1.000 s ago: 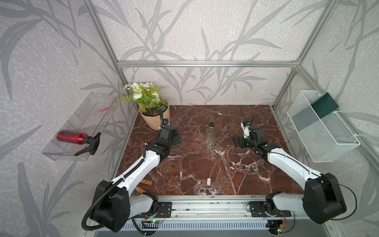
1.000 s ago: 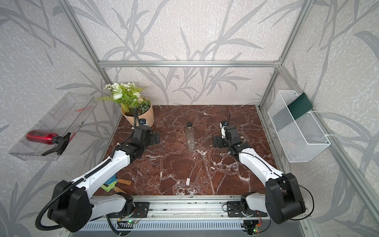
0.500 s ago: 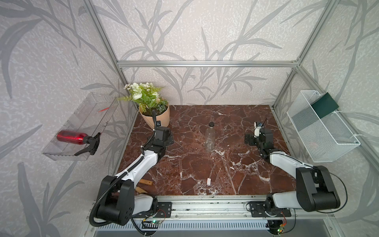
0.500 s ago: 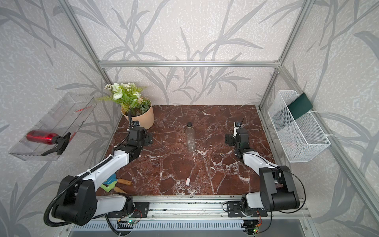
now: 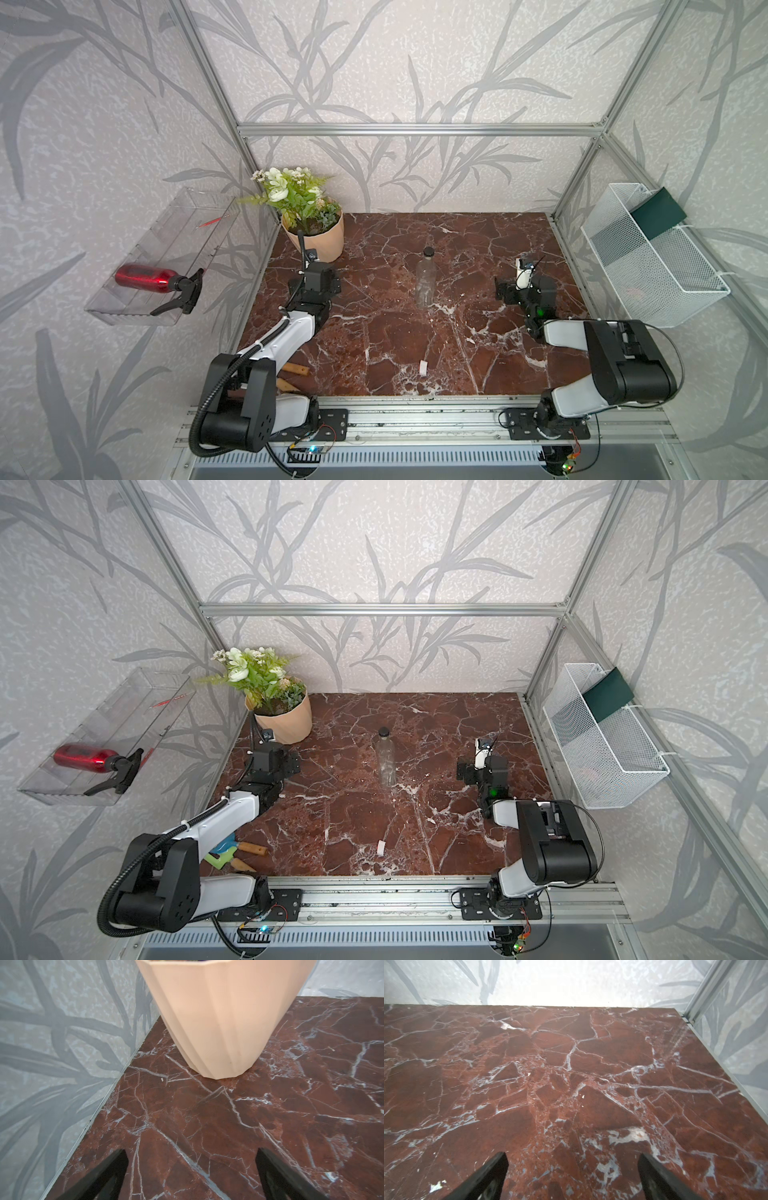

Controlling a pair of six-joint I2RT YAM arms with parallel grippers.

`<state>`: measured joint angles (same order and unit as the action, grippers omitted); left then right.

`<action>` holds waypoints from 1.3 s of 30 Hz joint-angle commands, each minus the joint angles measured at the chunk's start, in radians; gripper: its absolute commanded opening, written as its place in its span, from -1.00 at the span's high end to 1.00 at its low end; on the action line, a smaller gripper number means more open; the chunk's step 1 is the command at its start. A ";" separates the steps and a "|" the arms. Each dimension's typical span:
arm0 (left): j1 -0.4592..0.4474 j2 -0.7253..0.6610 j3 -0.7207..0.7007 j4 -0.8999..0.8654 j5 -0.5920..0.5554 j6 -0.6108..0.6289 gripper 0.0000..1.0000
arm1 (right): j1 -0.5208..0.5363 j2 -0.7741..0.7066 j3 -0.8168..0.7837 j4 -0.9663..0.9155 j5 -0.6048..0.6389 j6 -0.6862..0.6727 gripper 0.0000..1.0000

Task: Remove the label from the bottle
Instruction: Reset both arms

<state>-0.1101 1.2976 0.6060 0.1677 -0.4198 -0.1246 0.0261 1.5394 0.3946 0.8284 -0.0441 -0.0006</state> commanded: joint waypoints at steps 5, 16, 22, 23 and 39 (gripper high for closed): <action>0.052 0.028 -0.095 0.257 0.008 0.025 -0.99 | 0.001 0.044 -0.056 0.210 -0.021 -0.011 -0.98; 0.091 0.160 -0.184 0.566 0.061 0.032 -0.99 | 0.001 0.047 -0.058 0.222 -0.023 -0.010 -0.98; 0.092 0.241 -0.233 0.727 0.075 0.038 -0.98 | 0.001 0.047 -0.058 0.221 -0.023 -0.010 -0.98; 0.092 0.261 -0.244 0.786 0.074 0.041 -0.98 | 0.001 0.047 -0.058 0.221 -0.023 -0.010 -0.98; 0.095 0.229 -0.211 0.671 0.082 0.030 -0.98 | 0.006 0.046 -0.022 0.155 -0.120 -0.055 -0.98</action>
<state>-0.0208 1.5433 0.3824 0.8253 -0.3397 -0.1005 0.0280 1.5845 0.3565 0.9962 -0.1459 -0.0448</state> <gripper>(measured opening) 0.992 0.991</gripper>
